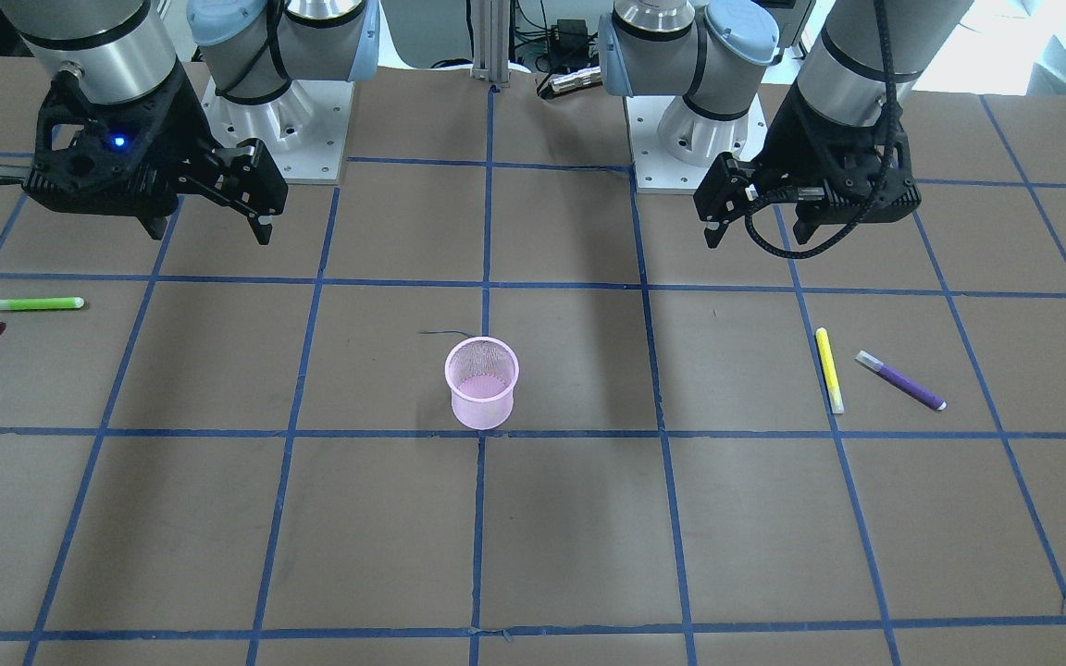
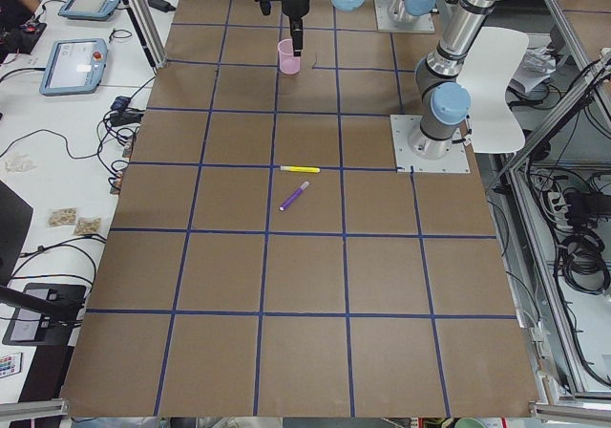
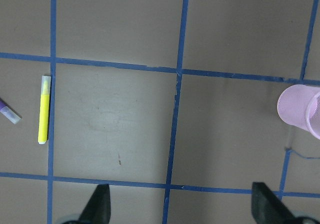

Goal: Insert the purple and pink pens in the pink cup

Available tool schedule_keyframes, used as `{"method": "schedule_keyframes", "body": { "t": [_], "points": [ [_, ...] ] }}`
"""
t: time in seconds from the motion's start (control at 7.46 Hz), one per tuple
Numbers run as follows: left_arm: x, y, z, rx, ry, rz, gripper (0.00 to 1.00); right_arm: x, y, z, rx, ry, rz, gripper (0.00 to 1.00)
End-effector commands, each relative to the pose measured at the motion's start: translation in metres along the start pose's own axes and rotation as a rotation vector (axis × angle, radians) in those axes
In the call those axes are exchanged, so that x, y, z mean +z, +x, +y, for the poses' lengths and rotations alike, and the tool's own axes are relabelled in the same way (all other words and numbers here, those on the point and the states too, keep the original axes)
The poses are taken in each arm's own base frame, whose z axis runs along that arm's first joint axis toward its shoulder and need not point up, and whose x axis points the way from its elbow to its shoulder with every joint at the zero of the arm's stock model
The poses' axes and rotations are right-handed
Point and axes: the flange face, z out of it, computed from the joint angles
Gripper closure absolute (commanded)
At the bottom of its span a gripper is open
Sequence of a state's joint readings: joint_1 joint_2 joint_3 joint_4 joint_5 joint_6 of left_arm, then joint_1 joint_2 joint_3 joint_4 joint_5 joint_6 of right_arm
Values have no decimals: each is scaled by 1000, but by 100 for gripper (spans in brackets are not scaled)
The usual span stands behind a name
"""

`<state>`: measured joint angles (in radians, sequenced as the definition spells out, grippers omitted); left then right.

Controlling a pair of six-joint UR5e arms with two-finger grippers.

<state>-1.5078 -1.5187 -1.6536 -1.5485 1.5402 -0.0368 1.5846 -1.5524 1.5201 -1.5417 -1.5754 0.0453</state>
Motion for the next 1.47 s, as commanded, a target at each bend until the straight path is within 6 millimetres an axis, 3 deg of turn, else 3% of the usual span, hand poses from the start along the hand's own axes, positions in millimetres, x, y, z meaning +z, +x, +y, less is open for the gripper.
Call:
{"method": "schedule_keyframes", "body": {
  "t": [0.0, 0.13, 0.27, 0.54, 0.67, 0.8, 0.94, 1.21, 1.34],
  "points": [
    [-4, -1, 4, 3, 7, -6, 0, 1, 0, 0, -1, -3, 3, 0],
    [-4, 0, 4, 3, 7, -4, 0, -5, 9, -5, 11, 14, 12, 0],
    [-4, -1, 3, 3, 9, -4, 0, -10, 61, -14, 94, 11, 66, 0],
    [-5, -1, 5, 8, 9, -7, 0, 5, 163, -26, 165, -22, 61, 0],
    [-5, -1, 5, 8, 7, -7, 0, 24, 234, -20, 225, -61, 50, 0],
    [-7, -1, 5, 8, 13, -7, 0, 65, 306, -4, 211, -118, -6, 0],
    [-8, -1, 5, 8, 16, -4, 0, 110, 355, 9, 188, -74, -58, 0],
    [-14, -5, 5, 1, 29, -14, 0, 206, 410, 39, 124, -8, -26, 0],
    [-15, -8, 5, -2, 23, -21, 0, 231, 424, 43, 111, 50, 4, 0]
  ]
}}
